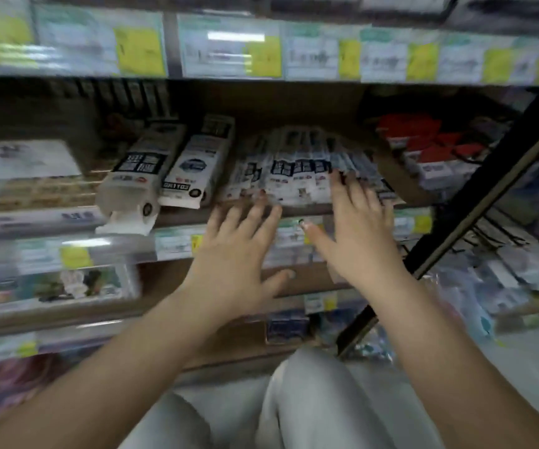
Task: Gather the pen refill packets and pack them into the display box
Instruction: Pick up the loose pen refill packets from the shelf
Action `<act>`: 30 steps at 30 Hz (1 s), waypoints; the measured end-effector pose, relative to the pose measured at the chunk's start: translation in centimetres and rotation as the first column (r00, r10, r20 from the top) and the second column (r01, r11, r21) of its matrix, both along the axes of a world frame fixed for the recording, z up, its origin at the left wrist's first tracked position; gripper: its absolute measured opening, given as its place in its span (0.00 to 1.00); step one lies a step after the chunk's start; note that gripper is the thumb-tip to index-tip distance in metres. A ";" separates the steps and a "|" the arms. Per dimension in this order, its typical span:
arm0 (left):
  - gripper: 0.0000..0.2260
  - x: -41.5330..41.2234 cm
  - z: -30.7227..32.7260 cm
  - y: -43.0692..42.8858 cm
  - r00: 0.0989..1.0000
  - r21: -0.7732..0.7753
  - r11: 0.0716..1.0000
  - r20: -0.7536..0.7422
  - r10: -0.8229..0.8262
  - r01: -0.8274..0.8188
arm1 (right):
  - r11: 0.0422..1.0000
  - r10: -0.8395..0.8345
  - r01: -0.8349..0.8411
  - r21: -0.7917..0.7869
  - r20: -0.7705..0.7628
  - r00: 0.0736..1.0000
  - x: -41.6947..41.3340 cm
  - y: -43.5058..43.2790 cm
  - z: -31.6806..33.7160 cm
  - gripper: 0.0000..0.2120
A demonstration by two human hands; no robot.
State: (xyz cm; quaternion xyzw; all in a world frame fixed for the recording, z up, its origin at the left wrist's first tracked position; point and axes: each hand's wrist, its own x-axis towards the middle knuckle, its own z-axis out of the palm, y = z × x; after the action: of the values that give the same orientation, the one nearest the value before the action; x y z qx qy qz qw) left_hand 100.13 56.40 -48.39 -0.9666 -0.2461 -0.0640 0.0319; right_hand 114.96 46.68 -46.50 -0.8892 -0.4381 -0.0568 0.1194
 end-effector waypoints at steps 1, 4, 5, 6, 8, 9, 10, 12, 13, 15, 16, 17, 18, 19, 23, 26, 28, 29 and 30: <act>0.39 0.2 -0.2 -0.4 1.000 0.001 1.000 -0.005 0.015 -0.015 | 1.000 0.011 -0.011 -0.006 0.002 1.000 0.2 -0.3 0.1 0.38; 0.38 0.9 0.4 -1.5 0.999 -0.017 0.999 0.002 0.050 -0.050 | 0.999 0.046 -0.045 -0.029 0.041 0.998 0.9 -1.3 0.5 0.39; 0.37 1.2 0.8 -1.8 0.998 -0.043 0.997 0.011 0.066 -0.065 | 0.998 0.053 -0.051 -0.039 0.041 0.998 1.0 -1.7 0.8 0.40; 0.37 1.6 1.1 -2.0 0.997 -0.058 0.996 0.019 0.075 -0.074 | 0.997 0.054 -0.052 -0.049 0.035 0.998 1.0 -2.0 1.0 0.41; 0.36 2.6 1.9 -1.8 0.995 -0.052 0.994 0.043 0.095 -0.093 | 0.997 0.051 -0.049 -0.064 0.026 0.998 1.2 -2.6 1.5 0.41; 0.35 3.2 2.3 -1.3 0.991 -0.060 0.991 0.060 0.120 -0.116 | 0.996 0.052 -0.050 -0.067 0.025 0.998 1.2 -2.7 1.8 0.41; 0.34 3.8 2.9 -0.7 0.986 -0.088 0.986 0.072 0.150 -0.143 | 0.996 0.054 -0.053 -0.066 0.018 0.998 1.2 -2.8 2.1 0.40; 0.34 5.4 4.2 0.5 0.977 -0.160 0.968 0.067 0.203 -0.191 | 0.997 0.052 -0.052 -0.050 -0.001 0.999 1.4 -2.9 2.8 0.39; 0.34 6.4 4.8 1.1 0.972 -0.181 0.960 0.059 0.225 -0.212 | 0.998 0.052 -0.052 -0.038 -0.003 0.999 1.6 -2.9 3.0 0.39; 0.35 8.8 5.7 2.2 0.958 -0.211 0.938 0.030 0.286 -0.274 | 0.998 0.061 -0.061 -0.021 0.014 0.998 2.2 -2.8 3.4 0.37; 0.35 10.1 6.0 2.6 0.947 -0.222 0.923 0.002 0.322 -0.314 | 0.998 0.068 -0.068 -0.014 0.025 0.997 2.7 -2.8 3.6 0.36; 0.36 11.4 6.2 3.0 0.935 -0.234 0.906 -0.029 0.355 -0.351 | 0.997 0.075 -0.074 -0.005 0.032 0.997 3.1 -2.8 3.7 0.36; 0.37 12.6 6.2 3.3 0.922 -0.252 0.888 -0.059 0.381 -0.384 | 0.997 0.077 -0.078 0.007 0.033 0.996 3.6 -2.7 3.8 0.36; 0.38 13.7 6.2 3.5 0.909 -0.274 0.868 -0.090 0.406 -0.415 | 0.997 0.080 -0.081 0.019 0.030 0.996 4.1 -2.7 3.9 0.36; 0.42 16.4 5.7 3.8 0.866 -0.289 0.817 -0.207 0.455 -0.498 | 0.994 0.108 -0.109 0.027 0.014 0.994 6.1 -2.9 4.0 0.36; 0.34 17.3 5.4 4.0 0.870 -0.262 0.832 -0.219 0.442 -0.489 | 0.992 0.122 -0.123 0.010 0.005 0.992 7.1 -3.3 3.8 0.37; 0.27 17.6 5.6 3.9 0.881 -0.249 0.848 -0.192 0.432 -0.469 | 0.992 0.127 -0.127 0.000 -0.004 0.992 7.7 -3.4 3.6 0.37; 0.24 17.6 5.7 3.8 0.884 -0.241 0.852 -0.183 0.430 -0.465 | 0.992 0.129 -0.129 -0.008 -0.012 0.992 7.9 -3.5 3.5 0.37; 0.22 17.6 5.8 3.7 0.885 -0.234 0.855 -0.174 0.431 -0.462 | 0.991 0.130 -0.130 -0.015 -0.020 0.991 8.0 -3.5 3.5 0.37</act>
State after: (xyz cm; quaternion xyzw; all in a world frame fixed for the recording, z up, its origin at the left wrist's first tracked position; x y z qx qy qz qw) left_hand 117.75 60.15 -42.55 -0.8802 -0.4679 0.0350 -0.0713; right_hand 122.99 43.19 -42.98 -0.8601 -0.4944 -0.0371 0.1199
